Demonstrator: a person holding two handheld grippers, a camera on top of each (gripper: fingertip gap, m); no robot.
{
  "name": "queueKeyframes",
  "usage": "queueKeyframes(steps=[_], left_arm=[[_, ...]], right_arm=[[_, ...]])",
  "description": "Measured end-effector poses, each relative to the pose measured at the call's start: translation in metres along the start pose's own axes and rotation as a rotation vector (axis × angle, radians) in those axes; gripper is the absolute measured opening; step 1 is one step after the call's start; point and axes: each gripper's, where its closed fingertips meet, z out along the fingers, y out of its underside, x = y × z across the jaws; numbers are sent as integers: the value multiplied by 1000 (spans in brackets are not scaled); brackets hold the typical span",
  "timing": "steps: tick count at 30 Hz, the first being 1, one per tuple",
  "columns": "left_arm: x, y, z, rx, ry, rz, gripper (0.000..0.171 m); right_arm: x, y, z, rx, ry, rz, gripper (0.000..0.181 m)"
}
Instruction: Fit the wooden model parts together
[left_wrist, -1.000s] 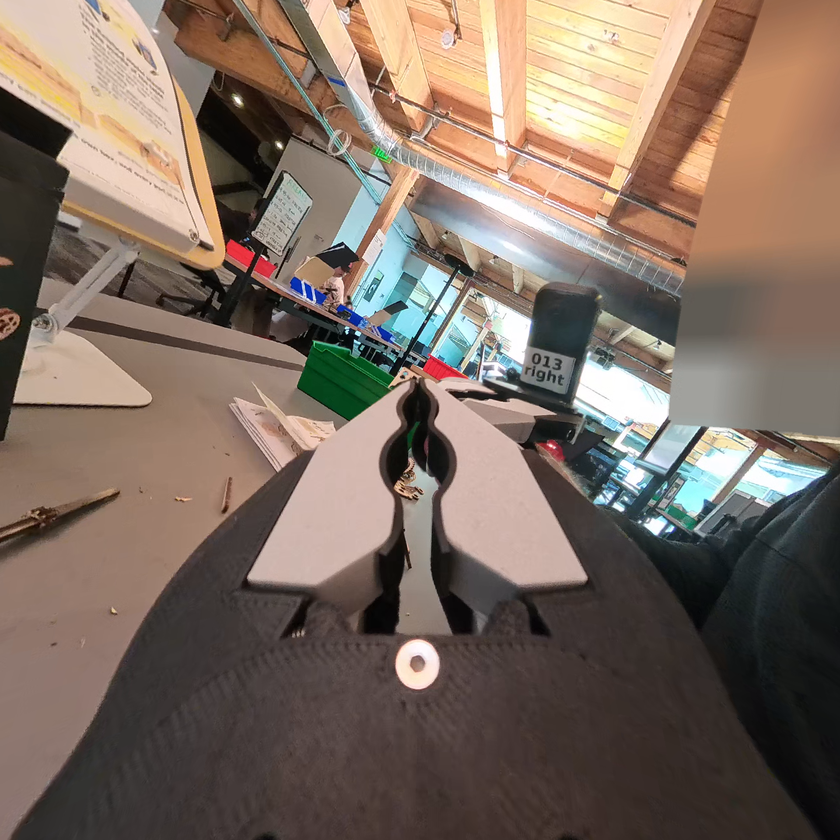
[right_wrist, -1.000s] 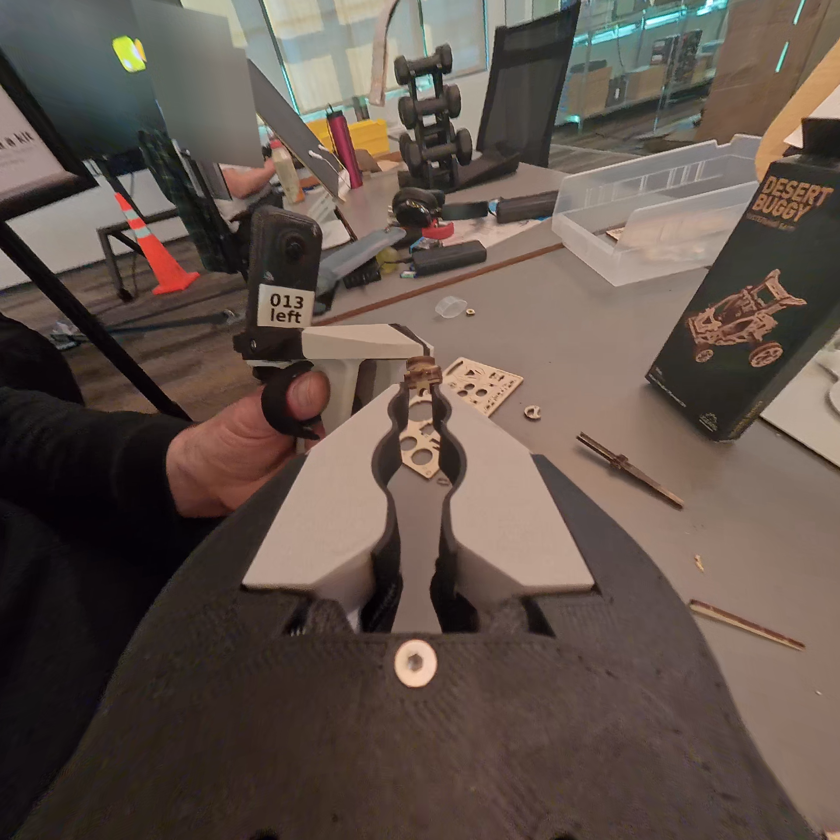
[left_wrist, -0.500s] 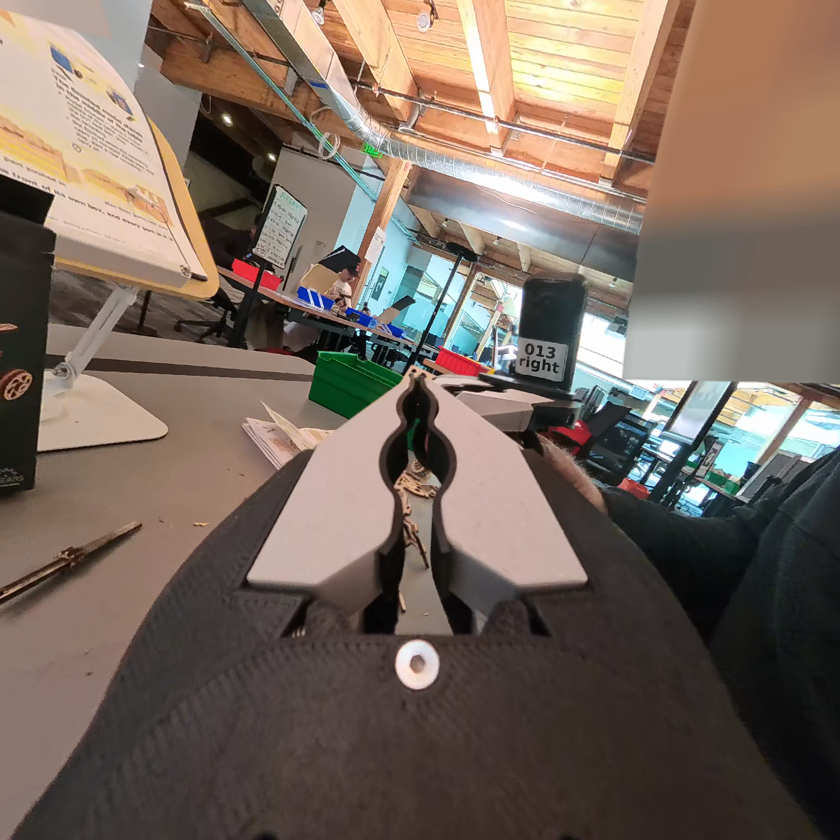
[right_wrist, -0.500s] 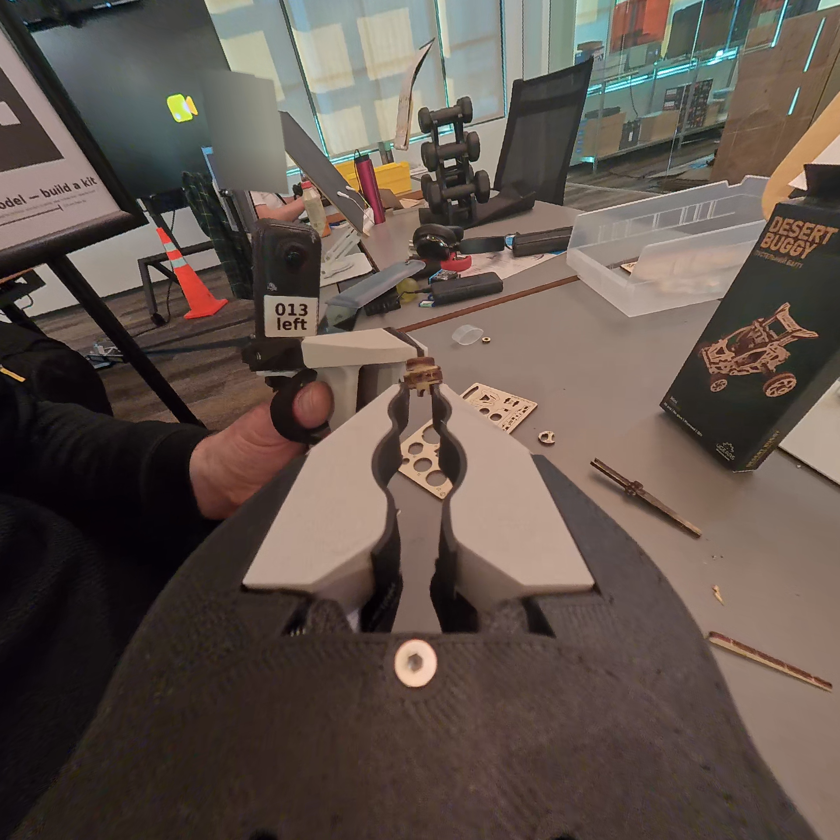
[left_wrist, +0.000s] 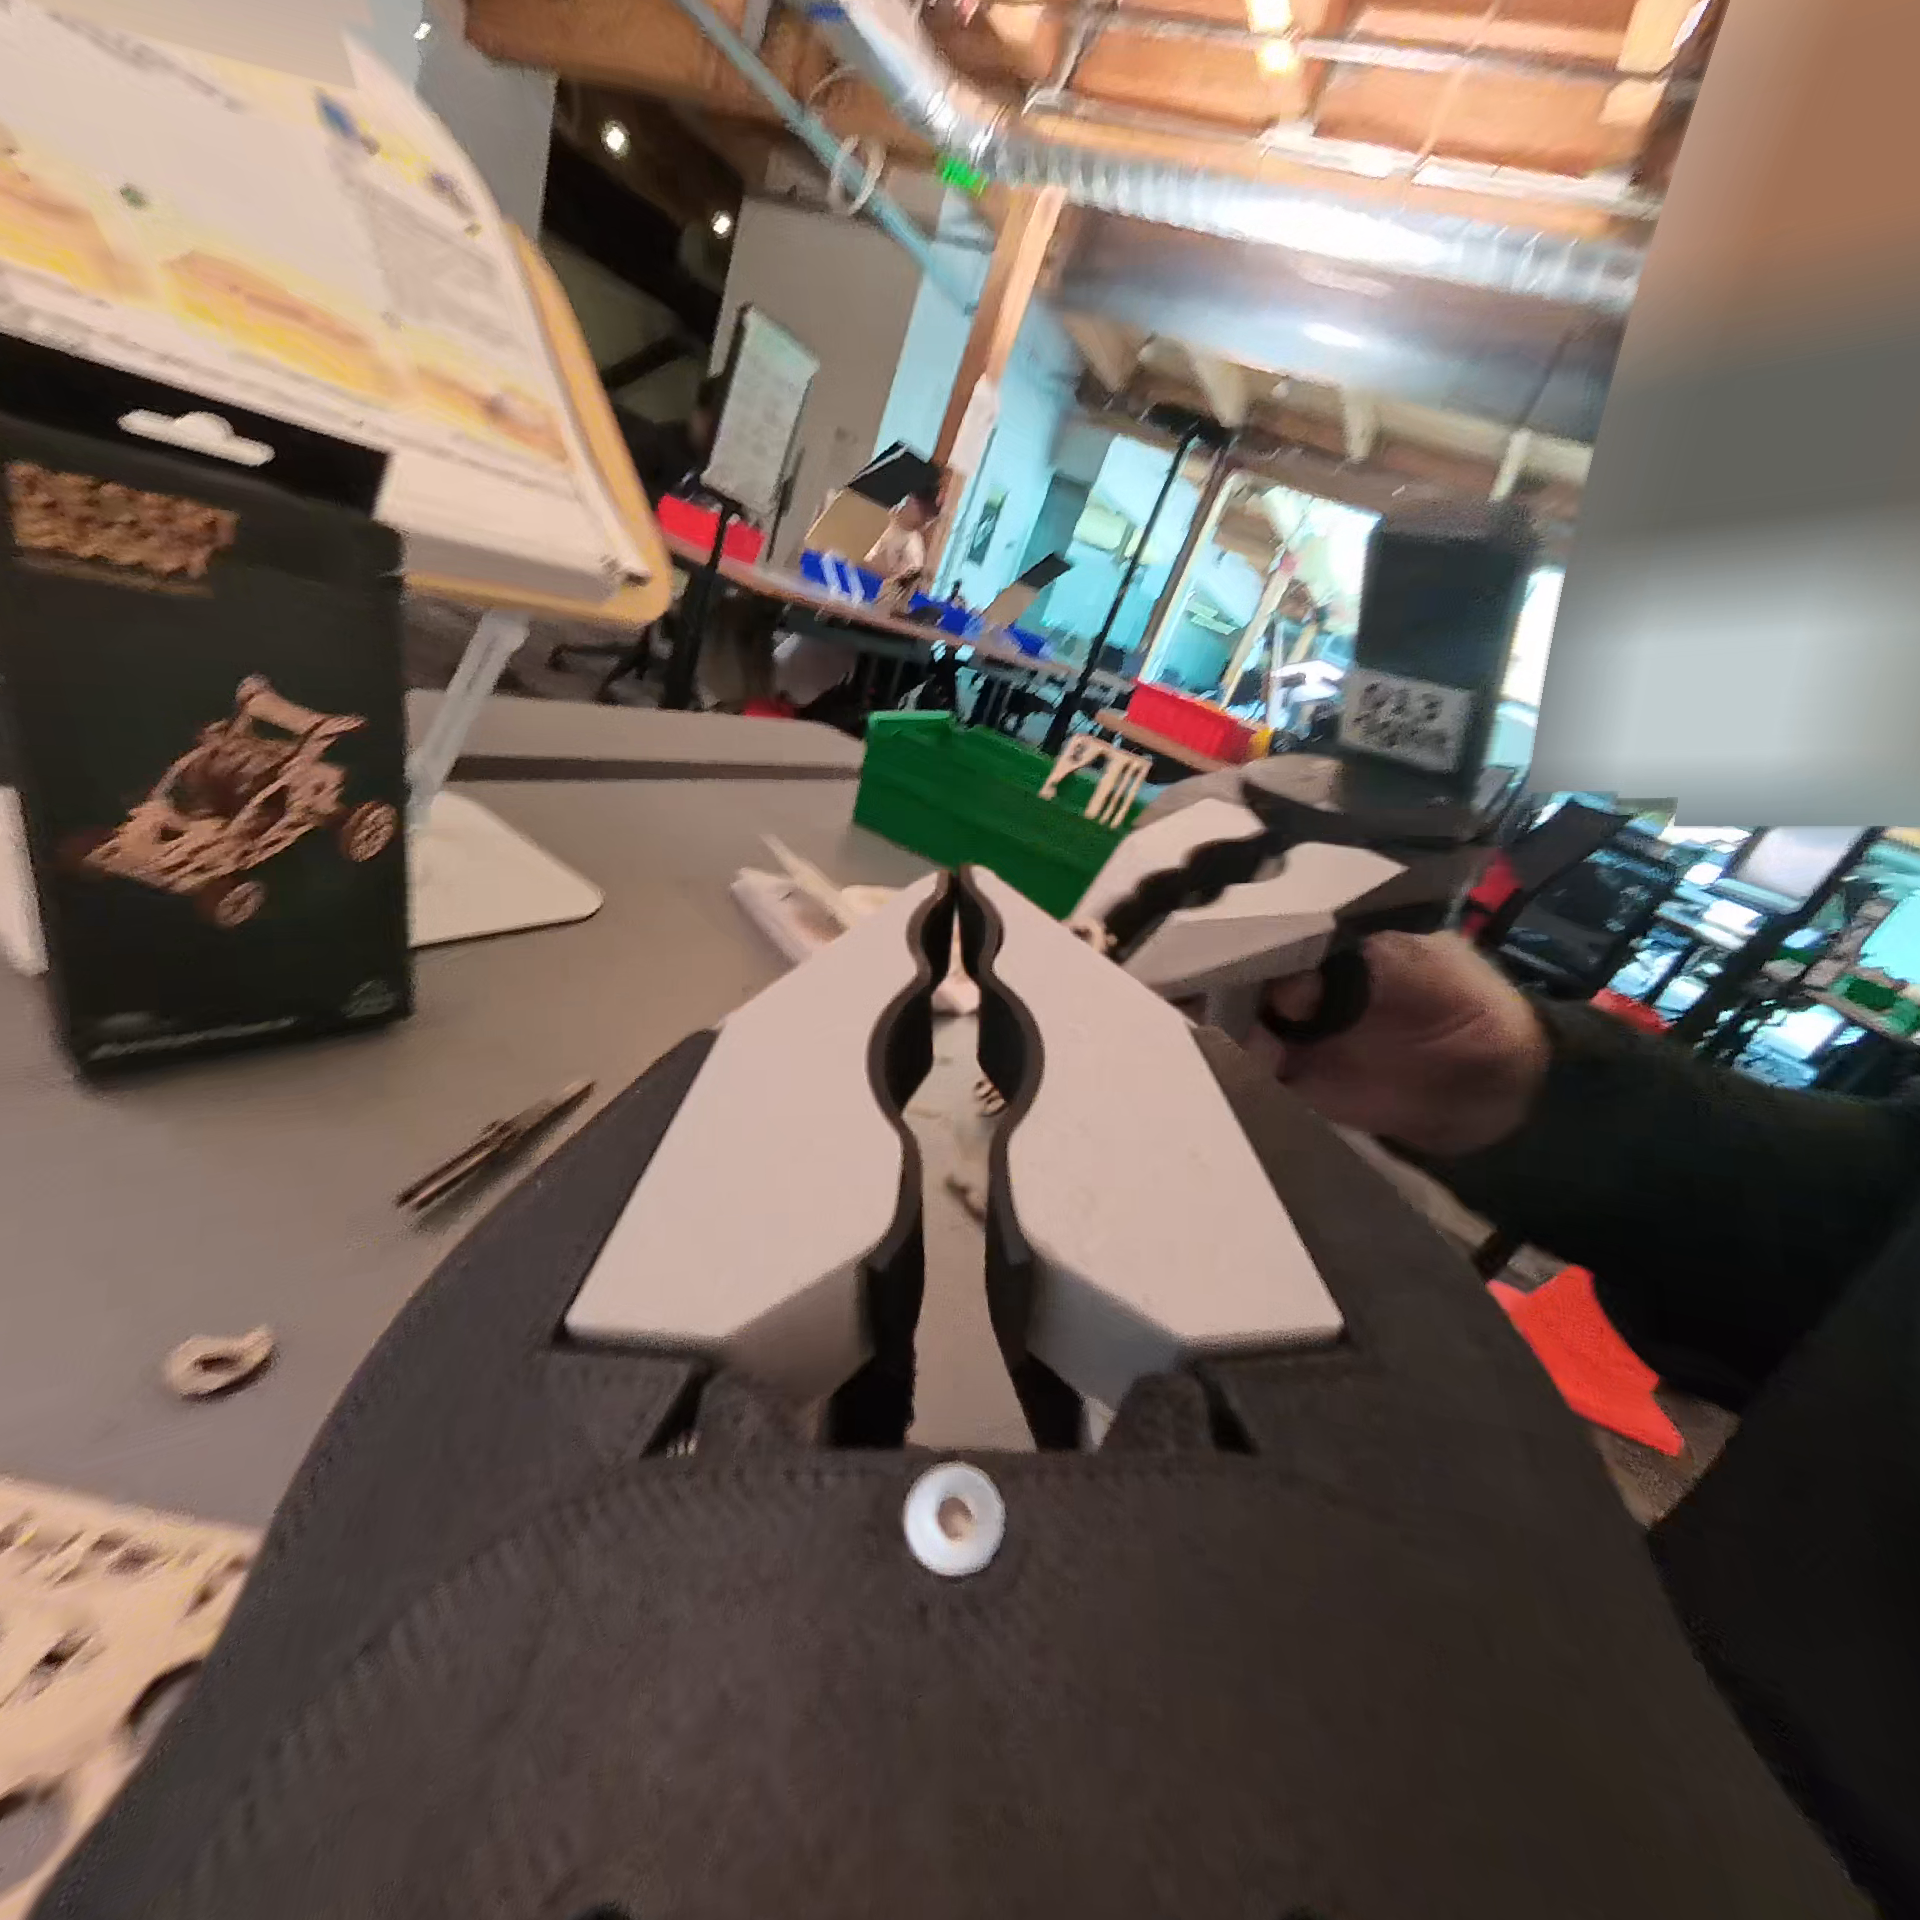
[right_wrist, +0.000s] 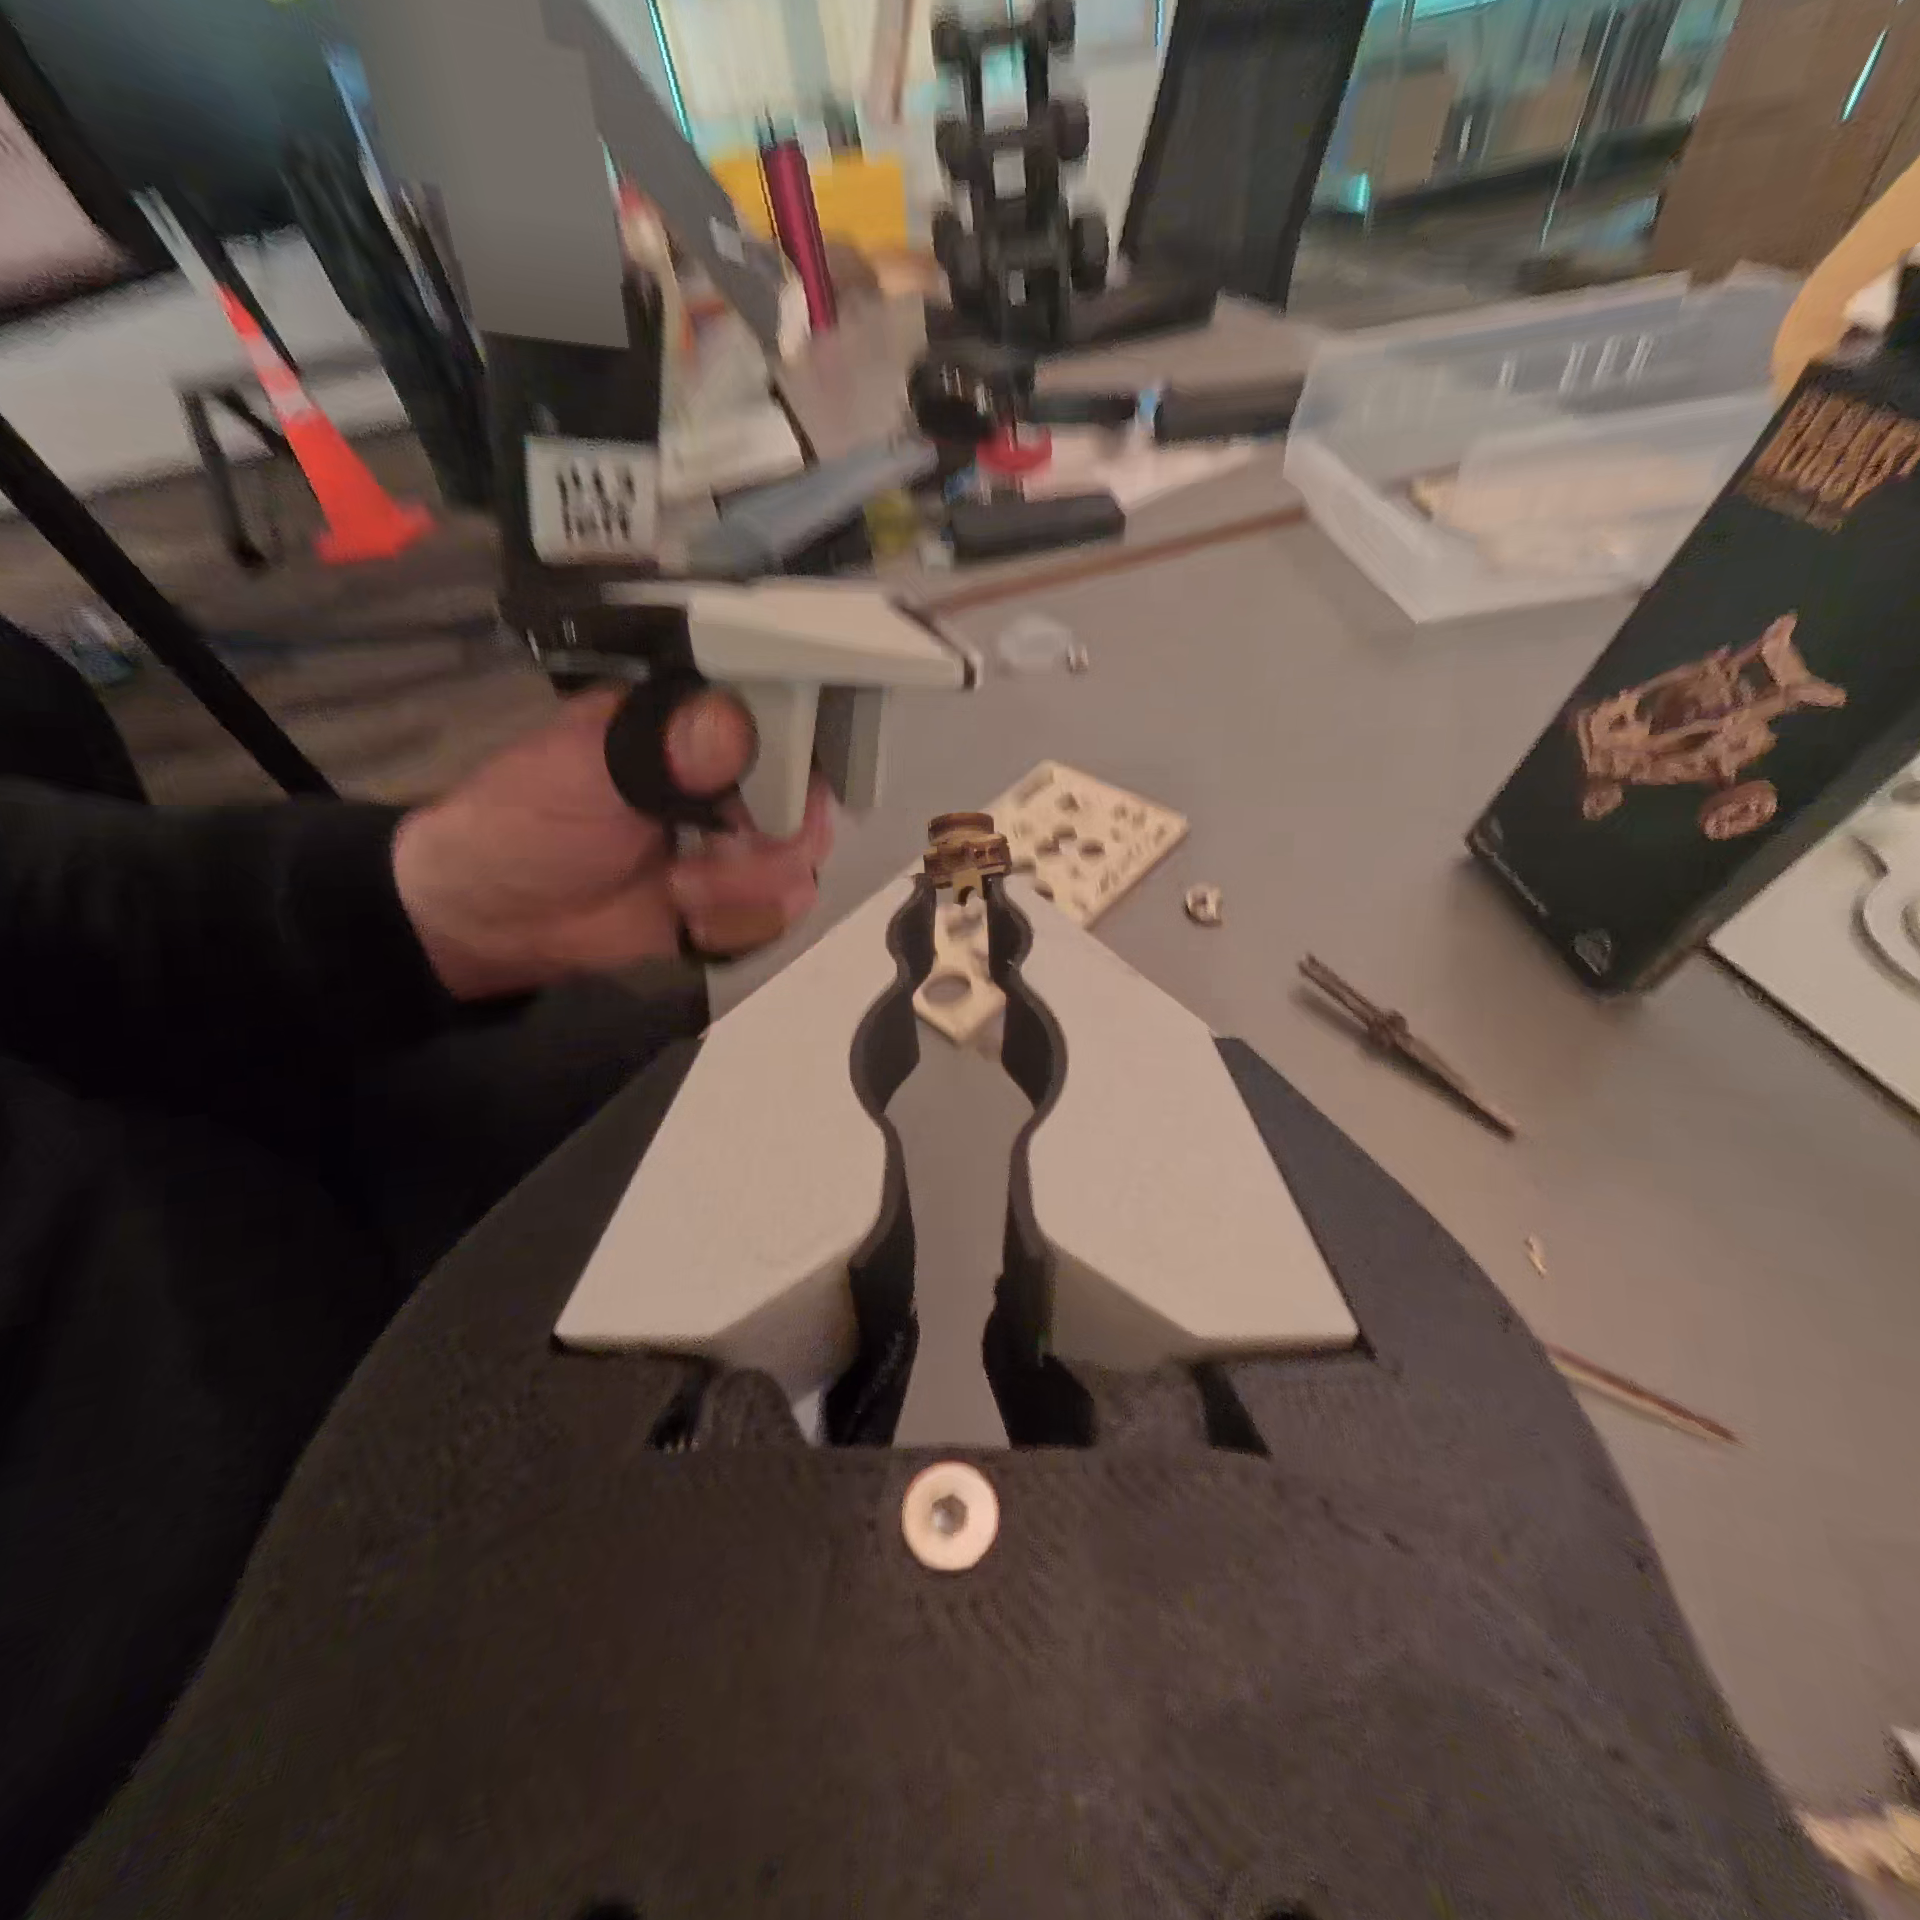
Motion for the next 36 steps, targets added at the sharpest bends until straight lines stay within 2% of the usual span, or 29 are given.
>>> queueKeyframes(steps=[3,5,7,16,21,24,36], left_arm=[[-29,9,-13,-83,-86,-11,0],[-46,10,-24,-102,-141,-5,0],[-58,13,-32,-135,-170,-19,0],[-82,18,-56,-166,-218,-64,0],[-89,18,-64,-146,-222,-97,0],[-93,18,-66,-144,-220,-111,0],[-97,27,-68,-167,-200,-156,1]], right_arm=[[10,36,6,-279,86,-139,7],[17,66,6,-503,113,-213,7],[25,85,4,-667,142,-278,7],[28,142,10,-1228,5,-346,7],[26,156,15,-1358,-45,-393,7],[23,161,20,-1387,-62,-409,7],[8,151,30,-1261,-137,-324,15]])
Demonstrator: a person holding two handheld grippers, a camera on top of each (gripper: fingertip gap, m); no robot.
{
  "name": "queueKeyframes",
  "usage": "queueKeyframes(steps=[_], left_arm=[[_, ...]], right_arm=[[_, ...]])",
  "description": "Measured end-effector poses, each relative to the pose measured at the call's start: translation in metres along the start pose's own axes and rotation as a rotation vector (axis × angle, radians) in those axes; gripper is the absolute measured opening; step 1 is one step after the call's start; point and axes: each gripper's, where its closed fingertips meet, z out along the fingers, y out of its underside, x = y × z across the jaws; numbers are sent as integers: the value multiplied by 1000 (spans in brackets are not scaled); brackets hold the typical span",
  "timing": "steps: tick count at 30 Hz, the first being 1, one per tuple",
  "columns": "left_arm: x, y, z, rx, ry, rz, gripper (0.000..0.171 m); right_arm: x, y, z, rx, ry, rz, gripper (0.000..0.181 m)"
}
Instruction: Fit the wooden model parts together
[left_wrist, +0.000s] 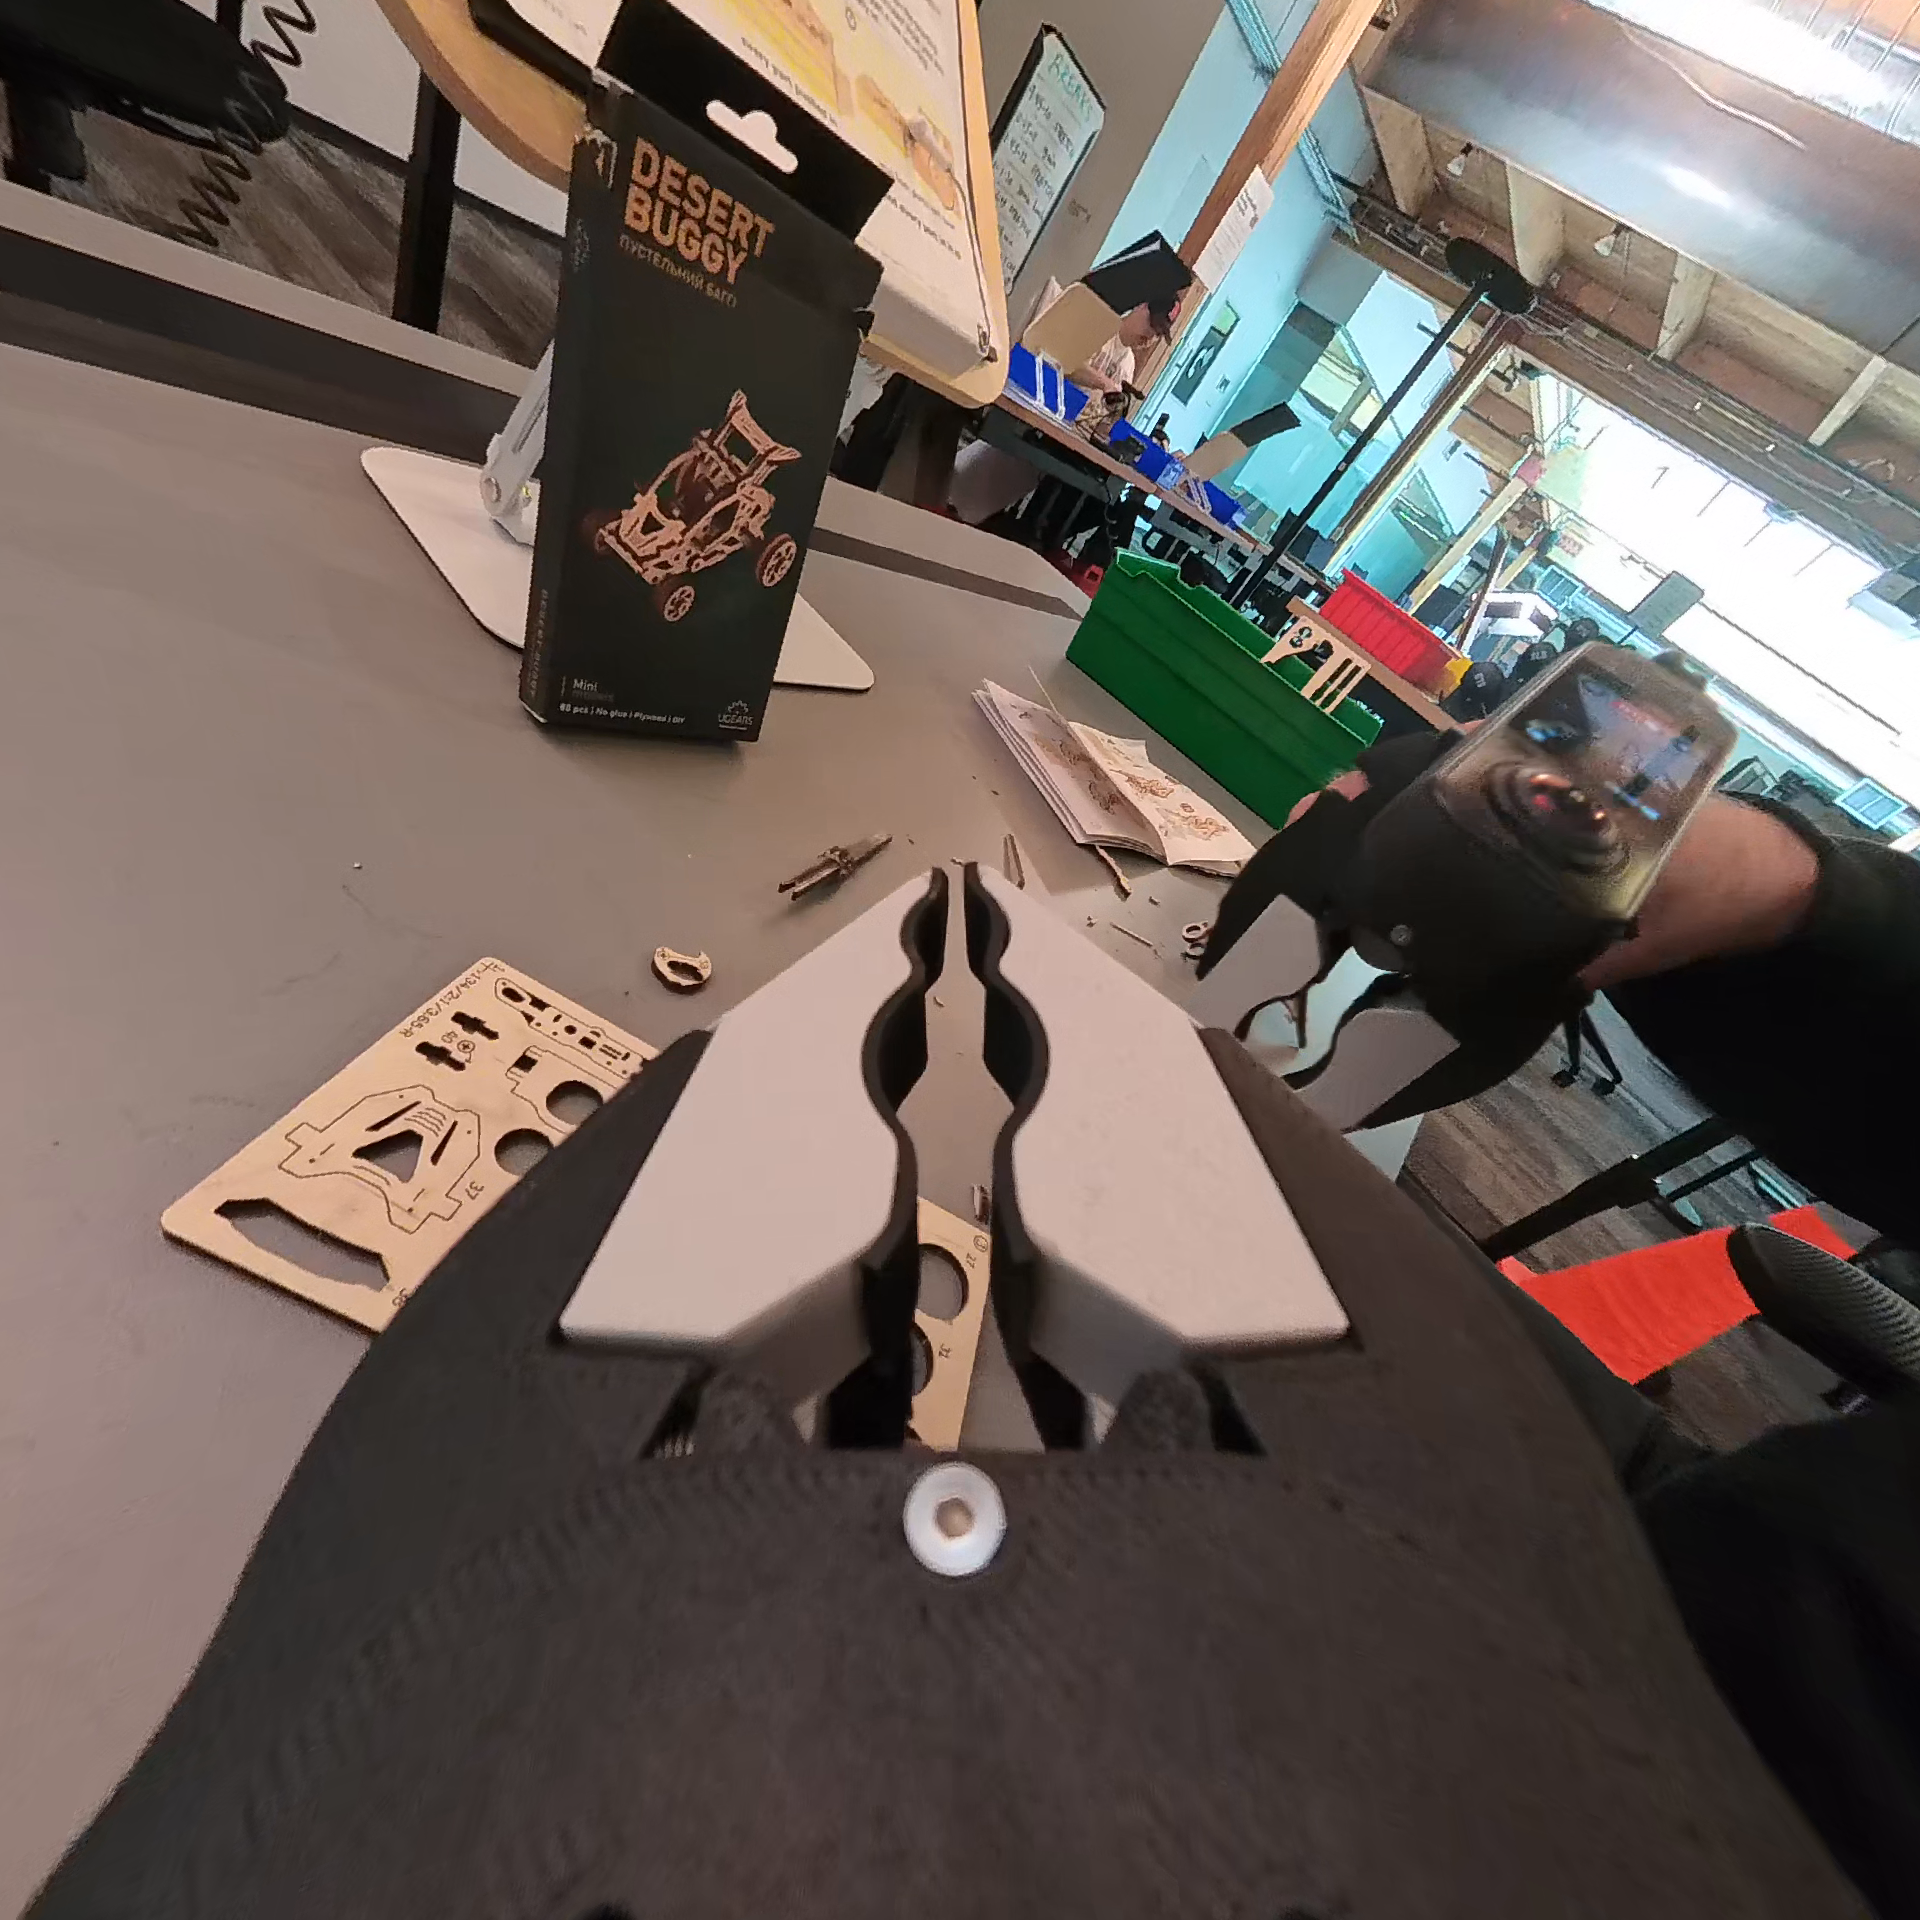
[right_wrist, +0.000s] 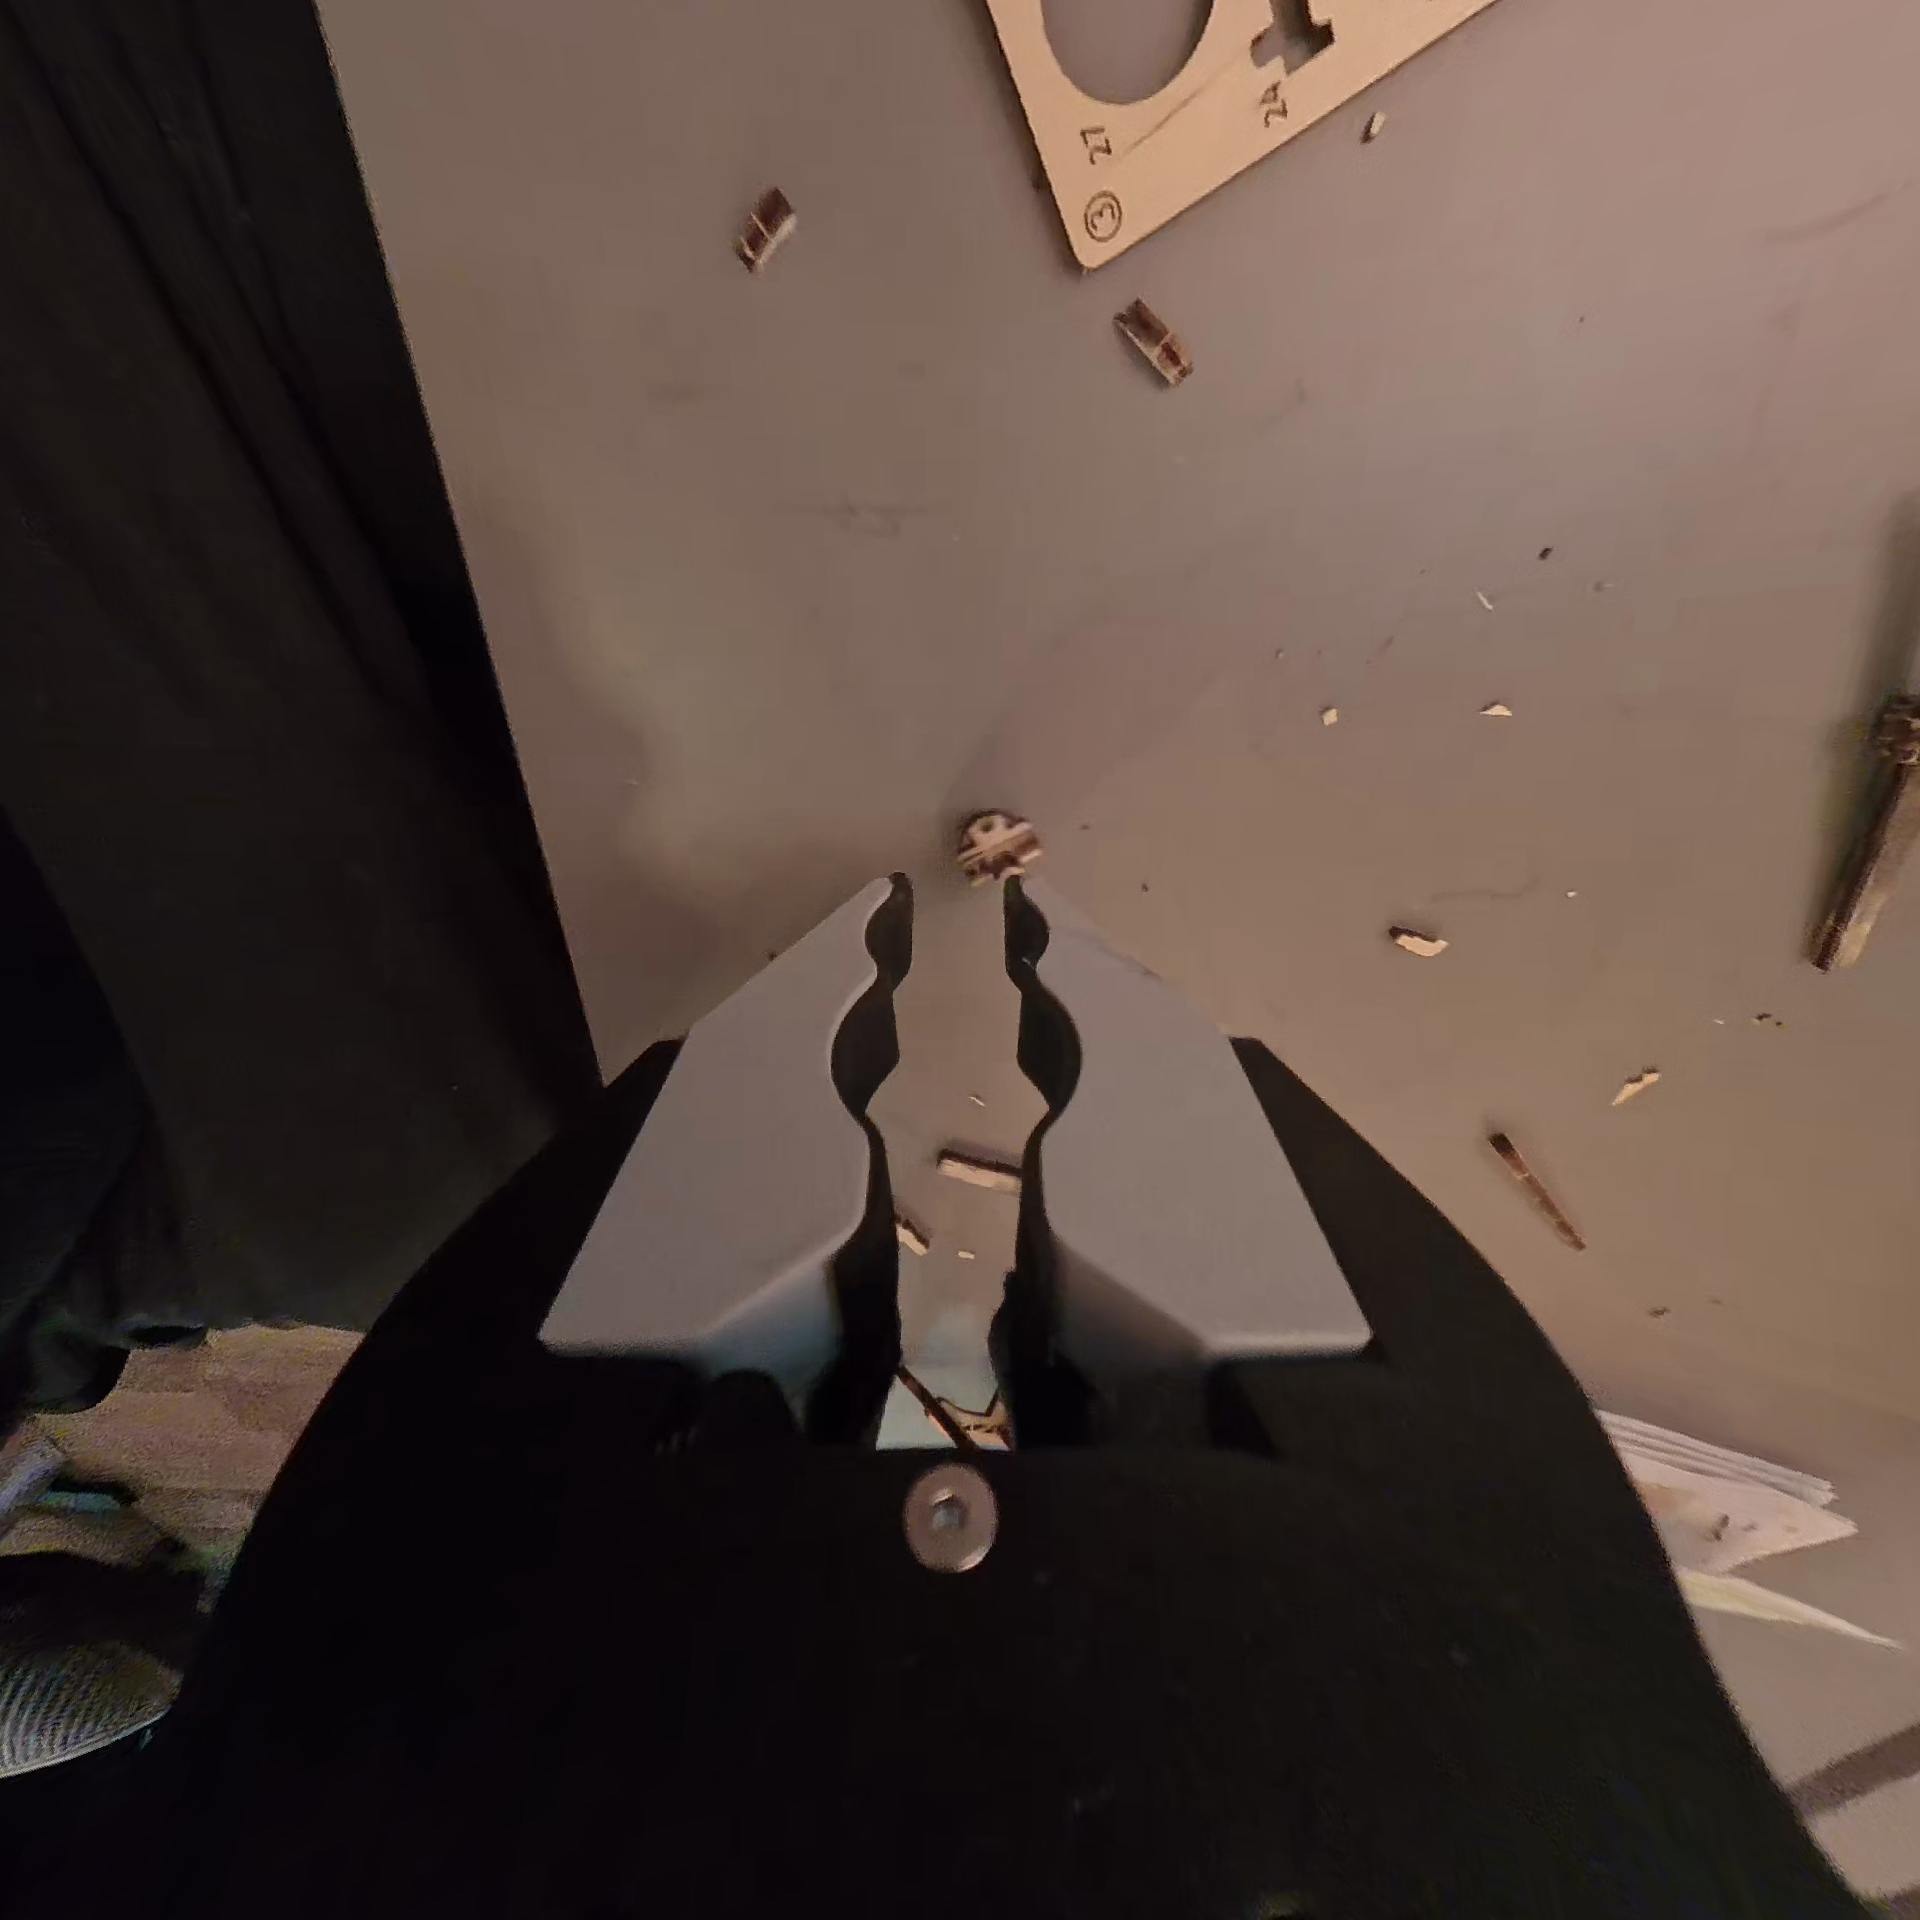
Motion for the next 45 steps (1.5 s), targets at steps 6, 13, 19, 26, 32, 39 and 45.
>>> queueKeyframes(steps=[6,13,19,26,32,39,45], left_arm=[[2,3,1,-17,12,1,1],[1,6,3,-36,22,-4,2],[-3,2,-1,-55,-13,32,3],[-22,8,-4,-232,-143,218,16],[-38,27,10,-437,-237,381,22],[-30,17,9,-385,-218,332,21],[-23,25,8,-419,-232,355,21]], right_arm=[[-3,2,-5,84,-32,45,16],[5,-3,-5,211,40,75,17],[14,-8,-7,291,64,135,16],[2,-10,-43,527,38,229,4],[-6,2,-77,761,52,350,0],[3,63,-106,959,215,579,0],[17,142,-134,1067,433,786,0]])
